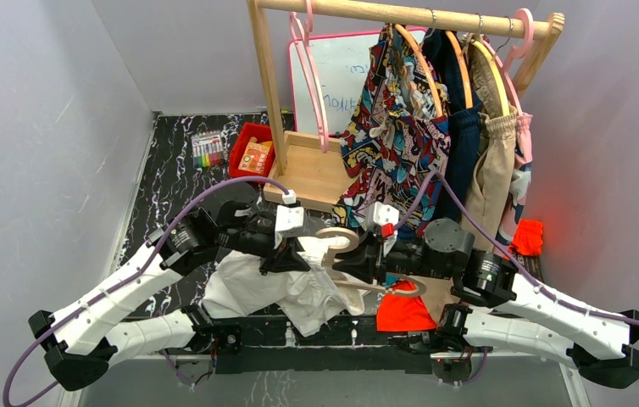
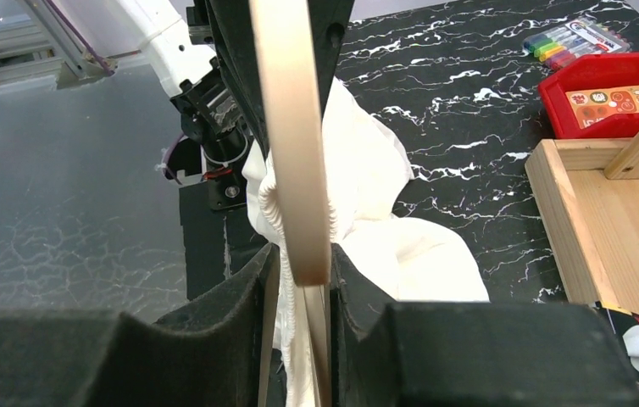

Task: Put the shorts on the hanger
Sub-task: Hang the shorts on the hanger.

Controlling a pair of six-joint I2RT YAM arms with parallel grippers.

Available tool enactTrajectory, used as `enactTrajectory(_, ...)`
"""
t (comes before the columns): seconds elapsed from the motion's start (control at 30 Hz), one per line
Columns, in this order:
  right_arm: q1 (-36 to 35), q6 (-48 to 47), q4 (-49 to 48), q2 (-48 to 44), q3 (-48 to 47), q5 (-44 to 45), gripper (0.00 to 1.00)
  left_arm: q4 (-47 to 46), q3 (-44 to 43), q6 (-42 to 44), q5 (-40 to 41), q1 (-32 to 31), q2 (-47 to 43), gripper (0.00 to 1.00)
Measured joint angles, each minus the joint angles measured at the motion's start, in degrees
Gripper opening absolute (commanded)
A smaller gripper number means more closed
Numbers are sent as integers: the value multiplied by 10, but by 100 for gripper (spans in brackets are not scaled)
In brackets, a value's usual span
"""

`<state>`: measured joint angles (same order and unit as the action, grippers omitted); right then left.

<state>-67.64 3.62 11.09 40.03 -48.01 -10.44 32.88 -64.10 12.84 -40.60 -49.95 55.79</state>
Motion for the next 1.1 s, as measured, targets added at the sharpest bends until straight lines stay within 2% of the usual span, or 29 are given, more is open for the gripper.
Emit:
enactTrajectory(0.27,0,-8,36,-13,-5,24,33,2,0,0,12,0,-7,0)
enactTrajectory(0.37,0,-9,41,-13,-5,28,29,2,0,-4,12,0,-11,0)
enactTrajectory(0.43,0,-10,42,-9,-5,29,23,2,0,-7,12,0,-13,0)
enactTrajectory(0.57,0,-17,43,-2,-7,20,0,4,0,-10,12,3,-13,0)
enactTrajectory(0.77,-2,-24,41,2,-9,10,0,10,0,-15,6,4,-16,0)
enactTrajectory(0.9,-2,-24,38,2,-9,8,0,10,0,-17,2,6,-16,10)
enactTrajectory(1.1,-2,-23,33,4,-9,3,0,4,0,-26,-8,8,-11,18)
